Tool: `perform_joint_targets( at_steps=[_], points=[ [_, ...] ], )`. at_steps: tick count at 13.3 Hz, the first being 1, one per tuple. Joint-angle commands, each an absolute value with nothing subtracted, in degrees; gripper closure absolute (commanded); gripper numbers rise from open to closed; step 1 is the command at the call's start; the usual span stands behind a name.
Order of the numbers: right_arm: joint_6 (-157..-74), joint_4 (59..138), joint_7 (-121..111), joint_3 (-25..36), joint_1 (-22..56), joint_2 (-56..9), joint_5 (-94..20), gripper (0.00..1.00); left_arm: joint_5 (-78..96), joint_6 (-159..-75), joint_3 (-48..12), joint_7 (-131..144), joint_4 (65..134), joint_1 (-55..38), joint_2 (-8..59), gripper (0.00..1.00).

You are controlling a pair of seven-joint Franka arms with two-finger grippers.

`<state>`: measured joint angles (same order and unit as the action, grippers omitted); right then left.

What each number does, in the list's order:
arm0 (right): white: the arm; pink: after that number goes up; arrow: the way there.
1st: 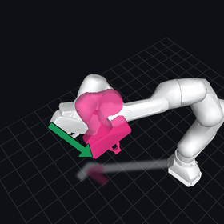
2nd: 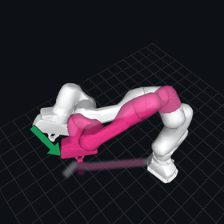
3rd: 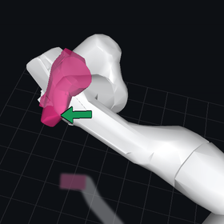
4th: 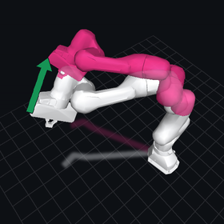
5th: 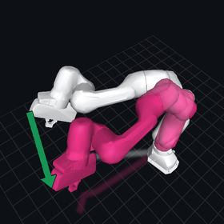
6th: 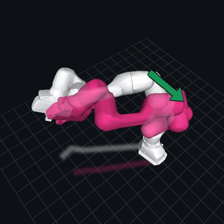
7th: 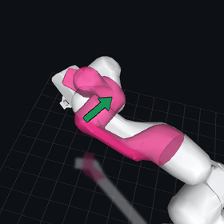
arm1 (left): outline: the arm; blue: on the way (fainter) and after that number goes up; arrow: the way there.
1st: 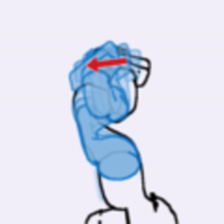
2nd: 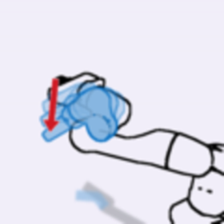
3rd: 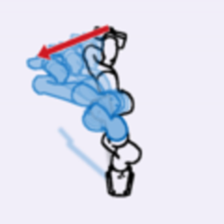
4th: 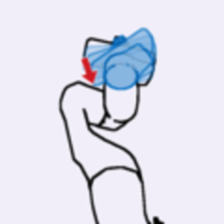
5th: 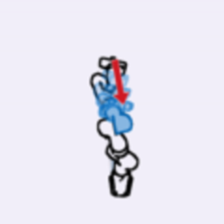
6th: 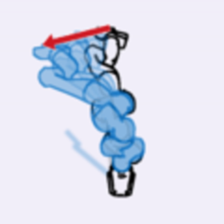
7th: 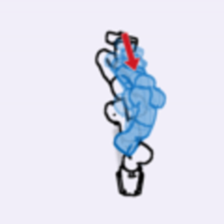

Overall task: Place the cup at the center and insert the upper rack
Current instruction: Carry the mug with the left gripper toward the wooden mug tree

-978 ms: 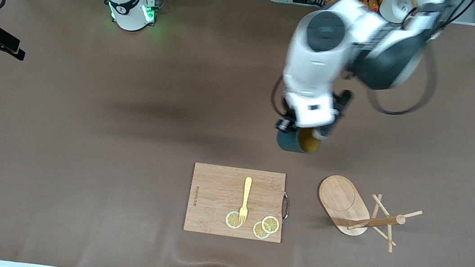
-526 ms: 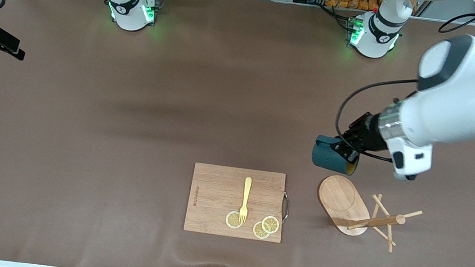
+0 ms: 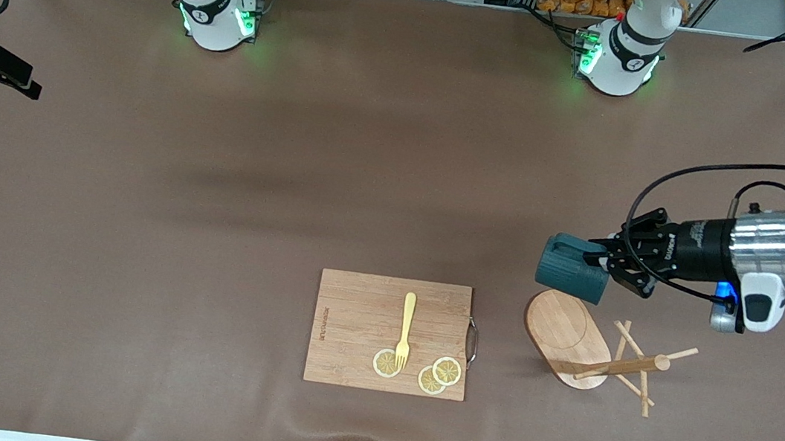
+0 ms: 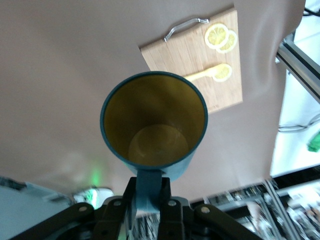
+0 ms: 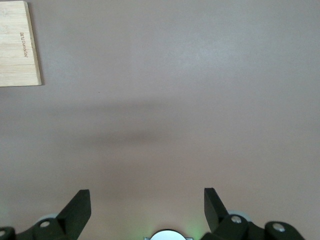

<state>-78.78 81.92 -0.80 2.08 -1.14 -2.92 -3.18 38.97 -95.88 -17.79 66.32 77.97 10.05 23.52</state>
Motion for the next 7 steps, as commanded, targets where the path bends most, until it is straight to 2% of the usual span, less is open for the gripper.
perform_joint_targets(
  at_steps=[1,7],
  points=[
    [-78.3,81.0,-1.1,1.1,-2.5,-3.1,-3.3,0.0,43.9,-95.1,-18.4,62.0,77.9,12.4,25.2,1.0],
    [-78.3,81.0,-1.1,1.1,-2.5,-3.1,-3.3,0.0,52.6,-94.3,-18.4,54.7,77.8,16.2,31.8,1.0]
  ],
)
